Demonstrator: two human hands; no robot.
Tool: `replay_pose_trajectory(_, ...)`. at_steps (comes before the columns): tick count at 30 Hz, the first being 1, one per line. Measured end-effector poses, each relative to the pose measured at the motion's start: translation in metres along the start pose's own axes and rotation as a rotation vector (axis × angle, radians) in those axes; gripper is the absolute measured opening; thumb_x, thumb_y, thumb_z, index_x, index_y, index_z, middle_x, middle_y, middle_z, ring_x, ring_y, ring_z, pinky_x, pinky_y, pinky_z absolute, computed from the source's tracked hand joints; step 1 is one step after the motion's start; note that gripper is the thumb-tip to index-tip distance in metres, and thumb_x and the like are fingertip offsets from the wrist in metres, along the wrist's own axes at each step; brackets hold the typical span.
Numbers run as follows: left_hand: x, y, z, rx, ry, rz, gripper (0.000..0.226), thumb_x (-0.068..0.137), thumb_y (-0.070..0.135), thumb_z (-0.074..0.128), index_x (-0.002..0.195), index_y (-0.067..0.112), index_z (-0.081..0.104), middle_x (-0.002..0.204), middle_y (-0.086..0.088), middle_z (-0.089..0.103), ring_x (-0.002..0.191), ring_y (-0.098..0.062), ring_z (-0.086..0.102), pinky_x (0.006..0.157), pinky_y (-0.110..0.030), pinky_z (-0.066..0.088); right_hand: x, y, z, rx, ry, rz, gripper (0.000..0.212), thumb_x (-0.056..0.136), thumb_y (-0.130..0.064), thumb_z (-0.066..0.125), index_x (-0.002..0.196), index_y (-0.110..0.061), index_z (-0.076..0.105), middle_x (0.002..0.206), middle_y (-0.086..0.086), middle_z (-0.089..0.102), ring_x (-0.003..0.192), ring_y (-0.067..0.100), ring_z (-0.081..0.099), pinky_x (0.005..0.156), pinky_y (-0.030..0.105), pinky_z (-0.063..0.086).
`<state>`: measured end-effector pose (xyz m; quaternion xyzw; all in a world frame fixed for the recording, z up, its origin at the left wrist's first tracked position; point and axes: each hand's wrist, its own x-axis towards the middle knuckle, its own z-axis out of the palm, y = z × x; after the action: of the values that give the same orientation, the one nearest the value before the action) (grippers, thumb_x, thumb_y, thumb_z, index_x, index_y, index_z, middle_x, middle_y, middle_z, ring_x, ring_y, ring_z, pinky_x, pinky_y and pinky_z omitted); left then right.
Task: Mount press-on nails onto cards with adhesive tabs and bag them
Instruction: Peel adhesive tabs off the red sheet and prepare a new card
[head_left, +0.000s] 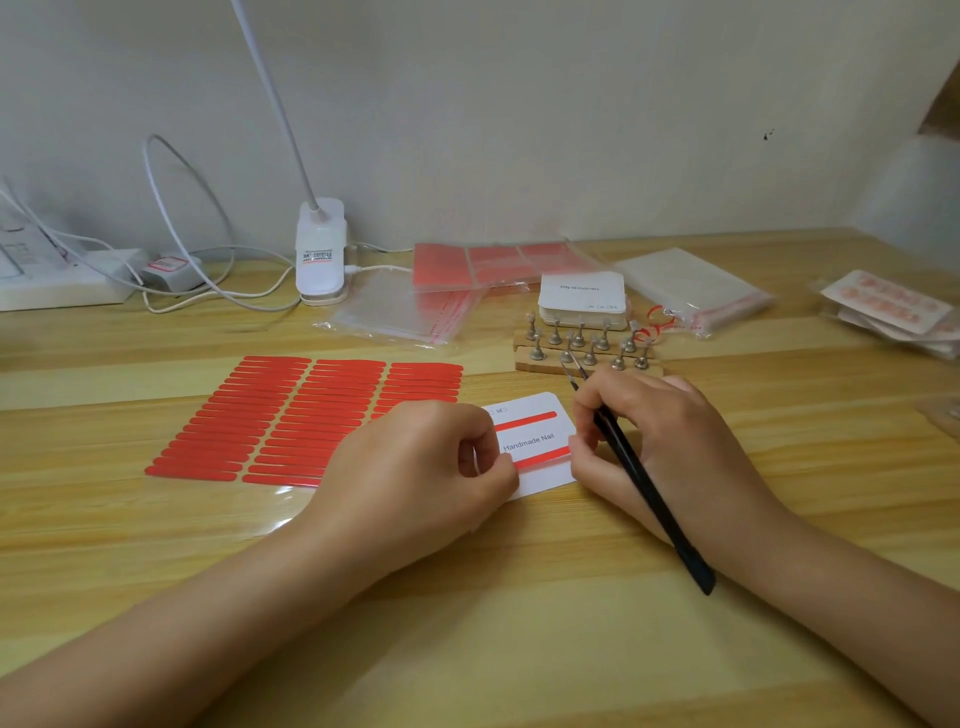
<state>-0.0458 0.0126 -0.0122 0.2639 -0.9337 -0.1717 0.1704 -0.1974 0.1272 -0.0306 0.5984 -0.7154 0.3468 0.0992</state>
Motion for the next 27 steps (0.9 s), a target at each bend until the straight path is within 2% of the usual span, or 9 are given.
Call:
replay_pose_trajectory(7,0.0010,0.0026,0.0004,0.061,0.001,0.011,0.023,0.072,0.049,0.046,0.063,0.028,0.050,0.062,0.011,0.053,0.061,-0.001,0.048,0.047,-0.017,0.030,-0.0012,0.0006,0.0006,-0.081,-0.028,-0.022,0.024,0.070,-0.007,0.069,0.074,-0.023,0.051,0.058,-0.006,0.050,0.060,0.012,0.043,0.081,0.016,0.033)
replay_pose_trajectory(12,0.0013,0.0030,0.0025,0.084,0.008,0.013,0.024,0.069,0.050,0.042,0.062,0.027,0.048,0.060,0.011,0.051,0.059,0.000,0.046,0.046,-0.016,0.026,-0.0009,0.0008,0.0013,-0.118,-0.038,-0.065,0.016,0.068,-0.009,0.064,0.074,-0.020,0.054,0.057,-0.006,0.050,0.057,0.011,0.044,0.074,0.024,0.036)
replay_pose_trajectory(19,0.0023,0.0036,0.0031,0.096,0.004,0.005,0.024,0.073,0.048,0.046,0.061,0.027,0.047,0.060,0.011,0.051,0.058,-0.001,0.045,0.047,-0.019,0.026,-0.0007,0.0019,0.0034,-0.125,-0.056,-0.067,0.013,0.069,-0.013,0.059,0.076,-0.022,0.051,0.059,-0.007,0.048,0.059,0.010,0.042,0.070,0.018,0.033)
replay_pose_trajectory(27,0.0026,0.0057,0.0032,0.108,0.010,-0.016,0.024,0.074,0.046,0.049,0.059,0.027,0.046,0.059,0.011,0.049,0.056,-0.001,0.044,0.046,-0.020,0.025,0.0000,0.0041,0.0049,-0.075,-0.069,-0.033,0.021,0.069,-0.013,0.059,0.077,-0.029,0.046,0.059,-0.009,0.047,0.065,0.011,0.041,0.079,0.014,0.032)
